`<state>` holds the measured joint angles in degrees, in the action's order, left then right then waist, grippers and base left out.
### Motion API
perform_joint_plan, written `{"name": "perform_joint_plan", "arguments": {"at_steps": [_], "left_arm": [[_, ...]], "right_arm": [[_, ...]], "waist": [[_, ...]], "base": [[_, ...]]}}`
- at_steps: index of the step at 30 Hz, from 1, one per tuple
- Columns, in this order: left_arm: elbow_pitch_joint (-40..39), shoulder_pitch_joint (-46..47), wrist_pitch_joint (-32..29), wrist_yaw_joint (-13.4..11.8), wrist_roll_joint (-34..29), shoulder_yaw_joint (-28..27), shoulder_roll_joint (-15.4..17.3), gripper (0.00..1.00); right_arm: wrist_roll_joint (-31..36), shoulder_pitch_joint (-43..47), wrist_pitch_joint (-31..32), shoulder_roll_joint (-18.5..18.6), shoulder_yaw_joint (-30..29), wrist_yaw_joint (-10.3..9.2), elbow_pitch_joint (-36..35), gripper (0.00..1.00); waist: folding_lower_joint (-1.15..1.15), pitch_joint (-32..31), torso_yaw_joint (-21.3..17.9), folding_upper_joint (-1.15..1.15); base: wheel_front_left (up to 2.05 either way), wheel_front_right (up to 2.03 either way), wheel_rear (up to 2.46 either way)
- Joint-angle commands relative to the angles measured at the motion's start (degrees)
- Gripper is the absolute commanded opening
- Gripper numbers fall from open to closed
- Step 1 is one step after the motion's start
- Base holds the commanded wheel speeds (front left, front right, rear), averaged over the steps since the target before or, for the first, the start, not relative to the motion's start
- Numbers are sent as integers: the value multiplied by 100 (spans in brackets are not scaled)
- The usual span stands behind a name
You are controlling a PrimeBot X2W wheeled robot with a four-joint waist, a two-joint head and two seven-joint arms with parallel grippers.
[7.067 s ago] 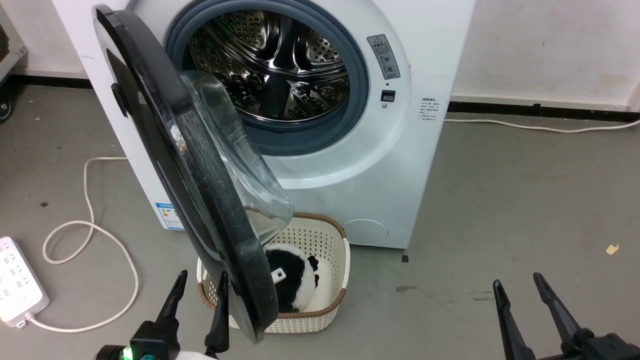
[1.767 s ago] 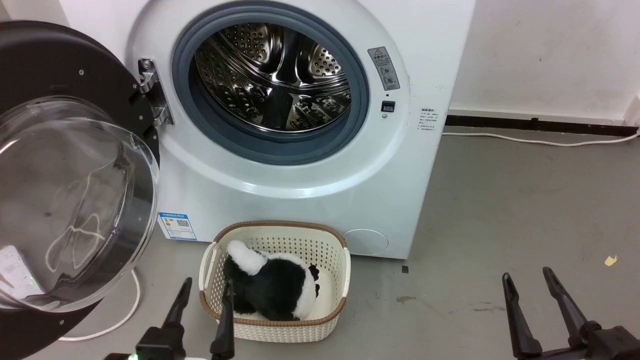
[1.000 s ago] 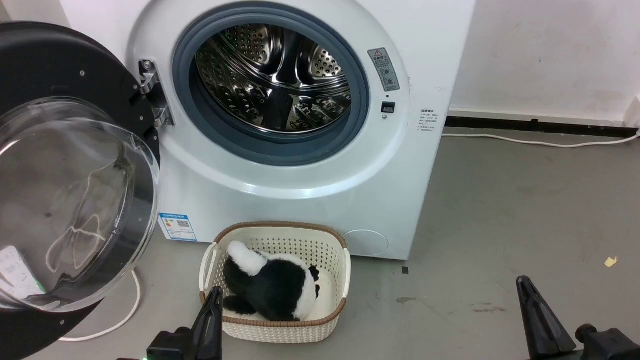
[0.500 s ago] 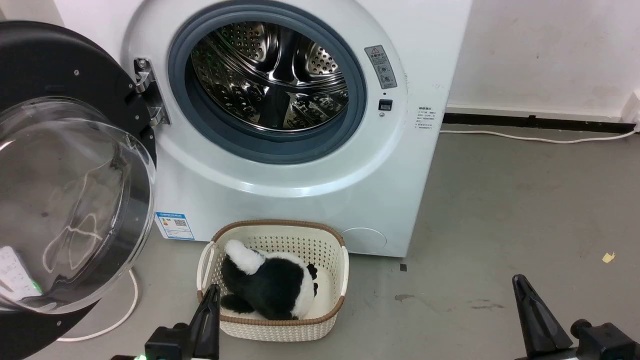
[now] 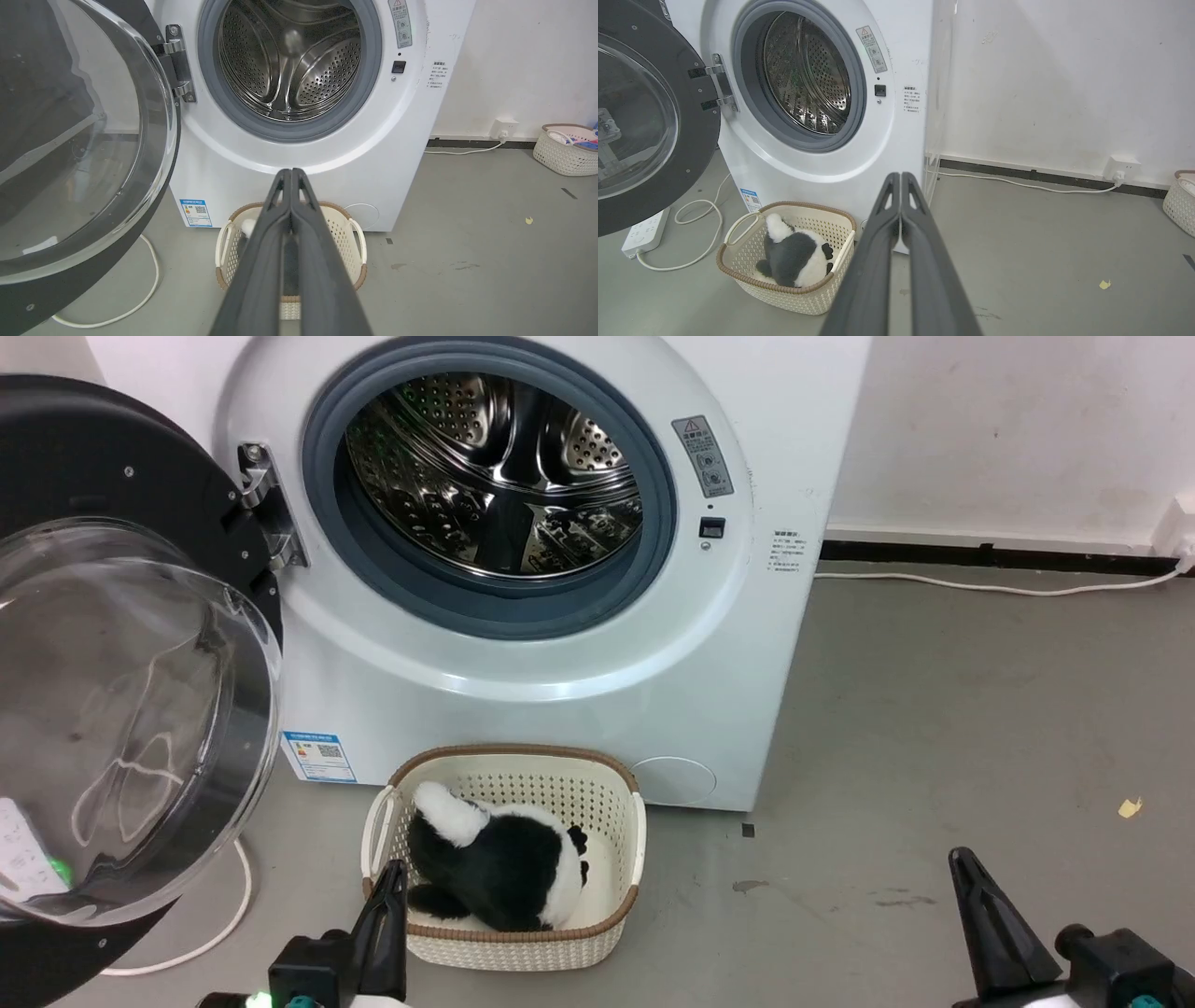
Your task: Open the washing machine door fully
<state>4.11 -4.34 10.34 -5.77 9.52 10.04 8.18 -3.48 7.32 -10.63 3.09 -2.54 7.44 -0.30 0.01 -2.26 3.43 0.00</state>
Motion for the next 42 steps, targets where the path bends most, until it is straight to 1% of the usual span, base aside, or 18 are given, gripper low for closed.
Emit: {"name": "perform_joint_plan", "arguments": {"at_steps": [1,42], "left_arm": [[-28,105,-30,40,-60,-42,-18,0],[-222,272,-539,312,-512,-529,-278,0]], "right_arm": [[56,-141,18,-6,17,1,8,0],[204,-441,548,-14,137,3,19,0]], "waist": [[0,2,-3,0],[-1,115,-175,0]], "base": [[0,0,0],[0,0,0]]}}
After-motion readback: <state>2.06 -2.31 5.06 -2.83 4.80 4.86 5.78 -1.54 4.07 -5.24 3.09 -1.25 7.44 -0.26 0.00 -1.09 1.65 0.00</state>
